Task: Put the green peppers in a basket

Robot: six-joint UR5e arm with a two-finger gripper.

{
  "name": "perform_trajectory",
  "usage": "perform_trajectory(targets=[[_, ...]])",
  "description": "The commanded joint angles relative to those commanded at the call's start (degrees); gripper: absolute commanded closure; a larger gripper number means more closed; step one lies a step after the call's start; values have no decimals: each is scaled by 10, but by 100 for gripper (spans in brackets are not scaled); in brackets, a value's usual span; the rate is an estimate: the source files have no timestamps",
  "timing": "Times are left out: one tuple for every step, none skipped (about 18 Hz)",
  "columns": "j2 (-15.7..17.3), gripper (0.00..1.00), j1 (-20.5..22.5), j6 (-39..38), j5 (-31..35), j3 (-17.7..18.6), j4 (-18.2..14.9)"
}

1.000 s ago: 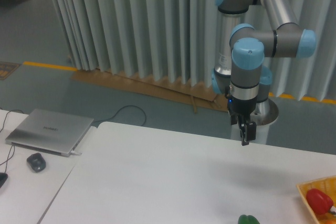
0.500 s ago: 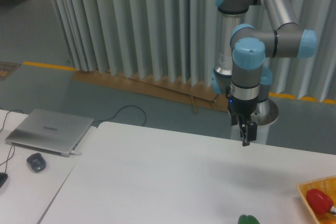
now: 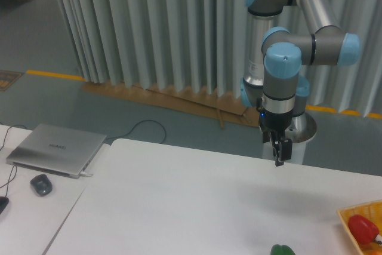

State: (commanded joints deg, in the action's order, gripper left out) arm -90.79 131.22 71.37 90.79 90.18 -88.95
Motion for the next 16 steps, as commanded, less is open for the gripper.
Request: perform_trajectory(targets=[[0,0,0,0,0,0,1],[0,0,0,0,0,0,1],[0,0,0,0,0,0,1],[0,0,0,0,0,0,1],[1,0,0,0,0,0,1],[1,0,0,0,0,0,1],[0,0,0,2,0,0,2],[0,0,0,3,0,-1,1],[-1,0,0,3,0,-1,2],[-3,0,0,1,1,-3,6],[-5,0,0,1,2,-4,17],[-7,0,1,0,3,-4,21],[-9,0,1,0,2,-4,22],[-10,0,2,0,2,-4,25],[-11,0,2,0,2,-4,26],[-11,0,3,0,2,-4,26]])
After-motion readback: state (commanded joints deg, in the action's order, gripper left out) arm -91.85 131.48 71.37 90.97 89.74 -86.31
